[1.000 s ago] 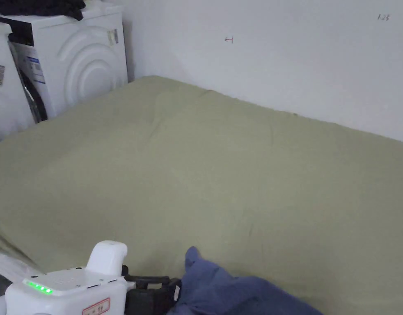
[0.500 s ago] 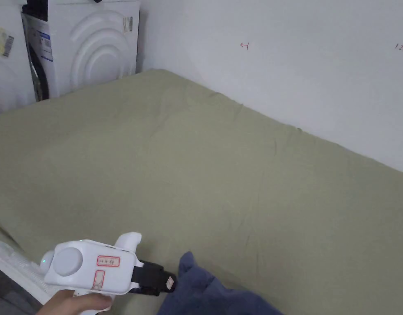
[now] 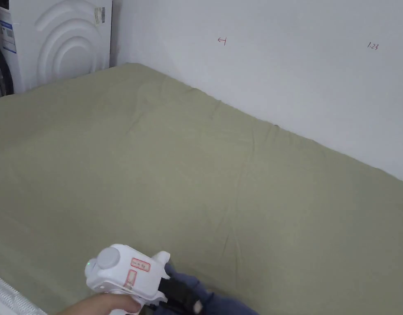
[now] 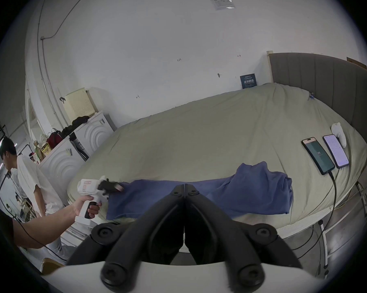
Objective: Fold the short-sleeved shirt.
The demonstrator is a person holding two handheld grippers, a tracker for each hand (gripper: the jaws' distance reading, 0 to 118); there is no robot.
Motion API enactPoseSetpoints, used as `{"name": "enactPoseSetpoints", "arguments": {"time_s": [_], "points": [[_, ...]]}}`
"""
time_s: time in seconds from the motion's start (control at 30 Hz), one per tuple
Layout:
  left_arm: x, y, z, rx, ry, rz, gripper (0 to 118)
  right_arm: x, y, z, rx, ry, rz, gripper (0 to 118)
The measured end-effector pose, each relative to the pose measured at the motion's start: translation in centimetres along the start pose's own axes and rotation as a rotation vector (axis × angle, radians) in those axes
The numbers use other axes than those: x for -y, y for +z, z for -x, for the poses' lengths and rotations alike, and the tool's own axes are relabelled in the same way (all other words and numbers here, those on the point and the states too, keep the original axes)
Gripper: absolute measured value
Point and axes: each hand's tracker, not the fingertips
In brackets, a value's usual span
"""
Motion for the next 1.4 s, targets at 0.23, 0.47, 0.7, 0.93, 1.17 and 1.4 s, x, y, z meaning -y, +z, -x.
{"name": "enactPoseSetpoints", "arguments": {"time_s": [0.23, 0.47, 0.7, 0.93, 1.17, 1.4], "points": [[0.5, 3.8, -5.1, -0.192, -0.104, -0.185, 7, 0.2, 0.7, -0.2, -0.007, 0.016, -0.007, 0], [-3.2, 13.0, -8.5, -0.594, -0.093, -0.353, 8, 0.5, 1.0, -0.8, -0.040, -0.005, -0.046, 0], [2.0, 9.6, -16.8, -0.380, -0.030, -0.373, 8, 1.3, 0.6, -0.3, -0.091, 0.023, -0.059, 0], [3.3, -4.8, -17.1, -0.519, -0.143, -0.258, 9, 0.9, 2.0, -0.6, -0.135, 0.010, -0.114, 0], [4.0, 1.0, -19.7, -0.346, -0.325, -0.364, 98, 0.8, 3.8, -0.7, -0.125, 0.068, -0.115, 0], [4.2, 8.6, -17.8, -0.561, -0.393, -0.437, 11, 1.5, 3.3, -0.4, -0.112, 0.106, -0.121, 0]]}}
